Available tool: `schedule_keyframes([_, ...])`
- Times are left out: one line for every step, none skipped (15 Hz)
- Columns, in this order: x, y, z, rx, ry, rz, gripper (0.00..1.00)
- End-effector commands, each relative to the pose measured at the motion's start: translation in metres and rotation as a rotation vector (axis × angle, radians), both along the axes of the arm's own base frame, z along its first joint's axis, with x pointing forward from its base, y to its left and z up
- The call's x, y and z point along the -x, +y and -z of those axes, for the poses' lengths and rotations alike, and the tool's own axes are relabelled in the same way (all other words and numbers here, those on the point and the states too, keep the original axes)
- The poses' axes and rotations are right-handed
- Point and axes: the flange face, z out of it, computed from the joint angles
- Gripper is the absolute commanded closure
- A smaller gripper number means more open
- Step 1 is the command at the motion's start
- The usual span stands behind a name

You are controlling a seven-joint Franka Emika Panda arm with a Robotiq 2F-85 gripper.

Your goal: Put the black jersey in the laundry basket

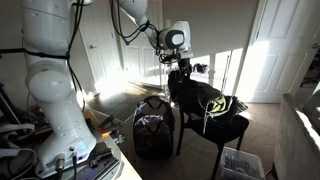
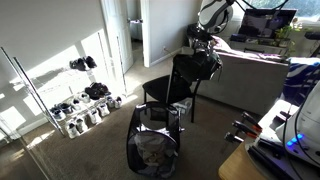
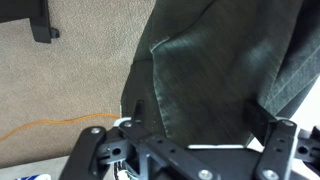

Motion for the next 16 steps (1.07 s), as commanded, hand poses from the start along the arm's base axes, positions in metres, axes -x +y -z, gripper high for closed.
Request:
schedule_keyframes([-0.0058, -0.0022, 0.0011, 0.054, -0.037, 0.05, 0.0])
schedule_keyframes([-0.0058, -0.0052, 0.0018, 0.08, -0.032, 0.058, 0.0])
schedule_keyframes([-0.005, -0.0071, 0.0028, 0.102, -0.021, 0.065, 0.0])
schedule_keyframes([-0.004, -0.0082, 0.003, 0.124, -0.016, 0.073, 0.0])
schedule_keyframes([-0.0034, -0.0089, 0.003, 0.139, -0.014, 0.074, 0.0])
schedule_keyframes([-0.0033, -0.0093, 0.0035, 0.149, -0.015, 0.076, 0.0])
schedule_keyframes([-0.0035, -0.0097, 0.004, 0.158, -0.016, 0.079, 0.0])
schedule_keyframes([-0.0036, -0.0097, 0.0038, 0.166, -0.02, 0.078, 0.0])
schedule_keyframes([-0.0041, -0.0096, 0.0029, 0.175, -0.028, 0.078, 0.0])
schedule_keyframes([-0.0054, -0.01, 0.003, 0.17, -0.04, 0.1, 0.0])
schedule_keyframes([-0.0058, -0.0092, 0.0033, 0.163, -0.044, 0.109, 0.0])
schedule_keyframes([-0.0062, -0.0094, 0.0025, 0.161, -0.053, 0.137, 0.0])
schedule_keyframes([-0.0069, -0.0096, 0.0013, 0.157, -0.066, 0.163, 0.0])
schedule_keyframes([-0.0086, -0.0108, -0.0001, 0.149, -0.091, 0.213, 0.0])
schedule_keyframes([-0.0102, -0.0112, -0.0012, 0.137, -0.114, 0.256, 0.0])
schedule_keyframes([-0.0117, -0.0117, -0.0019, 0.134, -0.137, 0.295, 0.0])
